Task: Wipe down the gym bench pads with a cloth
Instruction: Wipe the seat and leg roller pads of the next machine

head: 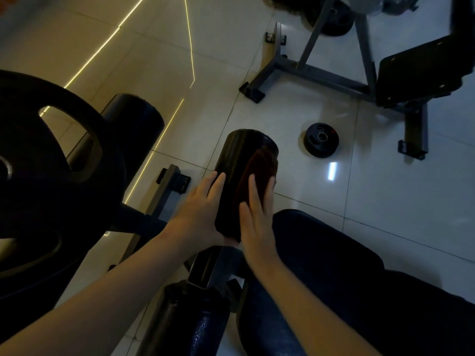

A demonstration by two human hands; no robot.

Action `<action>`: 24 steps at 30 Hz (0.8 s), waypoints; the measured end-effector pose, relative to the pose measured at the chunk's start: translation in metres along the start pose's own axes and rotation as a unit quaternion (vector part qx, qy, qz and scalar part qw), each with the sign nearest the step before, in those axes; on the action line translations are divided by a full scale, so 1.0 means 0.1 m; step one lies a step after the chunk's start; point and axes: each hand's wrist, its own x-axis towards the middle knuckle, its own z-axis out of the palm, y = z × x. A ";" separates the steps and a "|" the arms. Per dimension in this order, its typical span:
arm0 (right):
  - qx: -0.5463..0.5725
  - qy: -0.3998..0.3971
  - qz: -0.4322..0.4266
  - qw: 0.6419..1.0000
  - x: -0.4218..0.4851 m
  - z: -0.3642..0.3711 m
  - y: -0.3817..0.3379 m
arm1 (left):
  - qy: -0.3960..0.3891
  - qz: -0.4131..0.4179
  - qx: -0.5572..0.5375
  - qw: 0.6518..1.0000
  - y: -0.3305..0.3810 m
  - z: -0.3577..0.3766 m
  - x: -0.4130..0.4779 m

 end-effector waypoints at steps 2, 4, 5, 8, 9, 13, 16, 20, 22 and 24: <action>-0.012 -0.013 -0.004 1.000 -0.31 0.06 0.03 | 0.011 0.009 -0.013 1.000 -0.06 0.01 0.01; -0.012 -0.019 0.007 1.000 -0.39 0.08 0.01 | 0.019 0.015 -0.027 0.999 -0.10 0.01 0.01; -0.011 -0.017 0.014 1.000 -0.32 0.07 -0.02 | 0.017 0.017 -0.036 0.999 -0.12 0.01 0.01; -0.022 0.000 0.017 1.000 0.14 0.00 -0.14 | 0.002 0.013 -0.077 0.997 -0.15 -0.01 0.00; -0.018 0.008 0.015 1.000 0.35 -0.05 -0.17 | -0.003 0.006 -0.091 0.996 -0.15 -0.02 0.00; -0.008 0.010 0.034 0.999 0.92 -0.23 -0.21 | -0.015 -0.006 -0.125 0.992 -0.18 -0.06 -0.02; 0.006 0.007 0.040 0.999 0.82 -0.19 -0.23 | -0.027 -0.019 -0.114 0.993 -0.19 -0.06 -0.04; 0.048 -0.022 0.035 0.998 0.16 -0.09 -0.20 | -0.016 -0.019 0.045 0.999 0.01 -0.02 -0.10; 0.086 -0.031 0.025 0.995 -0.17 -0.07 -0.14 | 0.008 0.001 0.116 0.993 0.22 0.02 -0.15; 0.101 -0.041 0.015 0.994 -0.31 -0.09 -0.09 | 0.012 -0.006 0.178 0.984 0.39 0.10 -0.18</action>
